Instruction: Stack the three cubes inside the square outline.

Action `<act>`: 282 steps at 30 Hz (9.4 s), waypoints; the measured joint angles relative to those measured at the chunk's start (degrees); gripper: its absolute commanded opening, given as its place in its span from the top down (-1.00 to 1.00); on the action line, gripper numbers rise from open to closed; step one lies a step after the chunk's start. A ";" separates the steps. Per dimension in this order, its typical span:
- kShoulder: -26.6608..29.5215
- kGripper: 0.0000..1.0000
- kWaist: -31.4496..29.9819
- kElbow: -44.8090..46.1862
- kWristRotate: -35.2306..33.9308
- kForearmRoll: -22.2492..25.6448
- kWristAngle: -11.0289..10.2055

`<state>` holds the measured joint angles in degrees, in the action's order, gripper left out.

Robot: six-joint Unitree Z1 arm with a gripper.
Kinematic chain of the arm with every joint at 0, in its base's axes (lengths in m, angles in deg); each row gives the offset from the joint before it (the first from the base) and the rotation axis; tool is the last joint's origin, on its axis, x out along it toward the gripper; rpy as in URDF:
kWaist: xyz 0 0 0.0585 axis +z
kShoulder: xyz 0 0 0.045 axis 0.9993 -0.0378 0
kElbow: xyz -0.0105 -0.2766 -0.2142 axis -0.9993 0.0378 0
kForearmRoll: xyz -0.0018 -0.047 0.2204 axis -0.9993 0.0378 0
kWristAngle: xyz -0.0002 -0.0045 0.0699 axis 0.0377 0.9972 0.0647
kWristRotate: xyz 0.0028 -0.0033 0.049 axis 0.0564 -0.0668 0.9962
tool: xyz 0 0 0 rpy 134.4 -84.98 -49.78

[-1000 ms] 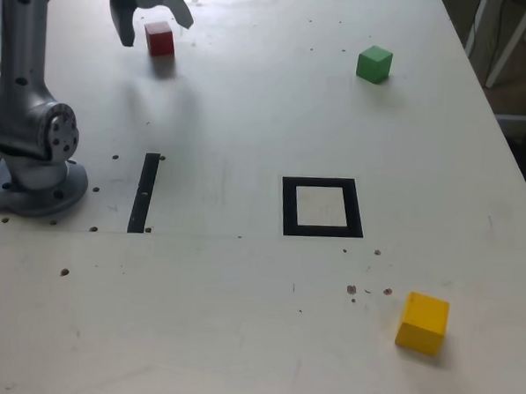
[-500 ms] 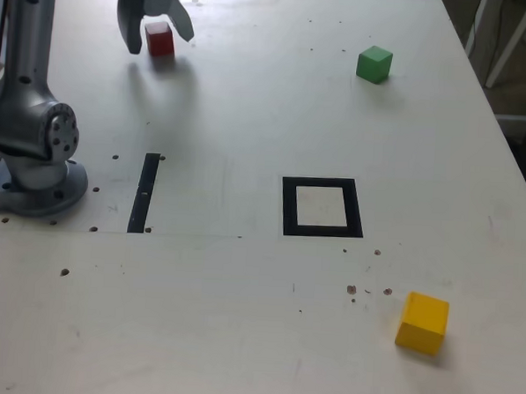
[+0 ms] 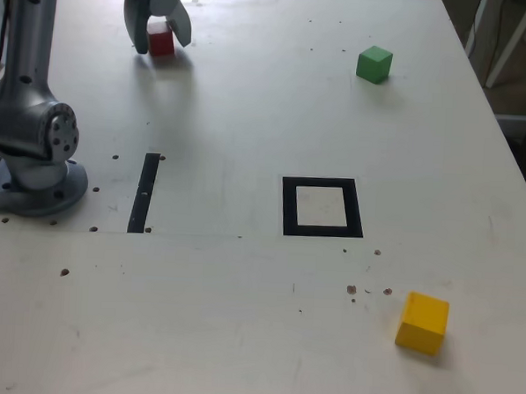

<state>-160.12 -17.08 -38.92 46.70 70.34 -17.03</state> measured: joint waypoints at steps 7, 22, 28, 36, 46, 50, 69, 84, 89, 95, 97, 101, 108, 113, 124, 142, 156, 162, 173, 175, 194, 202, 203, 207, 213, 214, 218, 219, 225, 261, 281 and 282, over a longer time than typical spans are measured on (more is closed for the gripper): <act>0.00 0.39 0.00 -0.08 0.04 0.00 0.08; 3.33 0.39 -6.53 1.61 -0.95 -0.18 1.25; 7.84 0.39 -14.73 5.23 -5.09 -0.40 1.27; 12.29 0.39 -24.75 8.96 -10.35 0.28 3.92; 16.36 0.39 -35.74 12.27 -16.39 0.26 8.95; 17.87 0.39 -41.62 12.43 -20.99 1.05 8.84; 12.58 0.39 -64.82 -0.36 -38.07 12.03 7.77; 4.69 0.39 -70.14 -4.99 -39.90 11.73 10.22; 4.06 0.39 -71.08 -4.16 -40.36 9.29 11.57; 2.62 0.39 -71.29 -3.22 -40.48 7.69 12.79; 2.58 0.39 -71.29 -2.82 -40.48 7.21 13.14; 1.92 0.39 -71.29 -1.65 -40.48 5.79 13.61; 1.04 0.39 -71.31 -0.58 -40.48 3.98 13.67; 0.97 -0.24 -71.55 0.00 -40.48 3.24 13.73; 0.85 -0.99 -71.56 1.06 -39.78 2.22 13.72; 8.99 -0.99 -72.72 3.30 -40.96 3.31 10.92; 3.02 -1.00 -82.50 -18.00 -44.69 17.28 7.79; -3.19 -1.00 -85.13 -27.04 -44.69 19.34 9.29; -9.73 -1.00 -88.95 -37.50 -44.69 21.99 9.91; -10.30 -1.00 -89.32 -37.98 -44.74 22.03 10.35; -17.67 -0.95 -92.67 -42.18 -46.27 22.90 15.33; -19.62 -0.85 -92.91 -42.90 -47.01 23.55 16.87; -19.88 -0.83 -92.96 -43.06 -47.05 23.55 16.92; -20.46 -0.74 -92.98 -43.97 -47.06 23.88 16.98; -20.96 -0.18 -92.98 -44.62 -48.00 25.00 16.94; -20.98 -0.06 -92.98 -44.76 -48.15 25.23 16.83; -20.99 0.26 -92.98 -45.48 -48.21 26.09 16.70; -20.99 0.28 -92.98 -45.60 -48.09 26.20 16.79; -21.07 0.34 -92.98 -46.05 -47.69 26.46 17.41; -4.92 0.39 -89.67 -31.27 -48.05 28.36 13.39; 11.29 0.39 -78.91 -5.52 -48.20 13.11 12.08; 11.31 0.39 -78.55 -4.93 -48.20 12.54 12.09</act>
<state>-148.81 -95.63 -43.85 -1.50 82.89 -4.93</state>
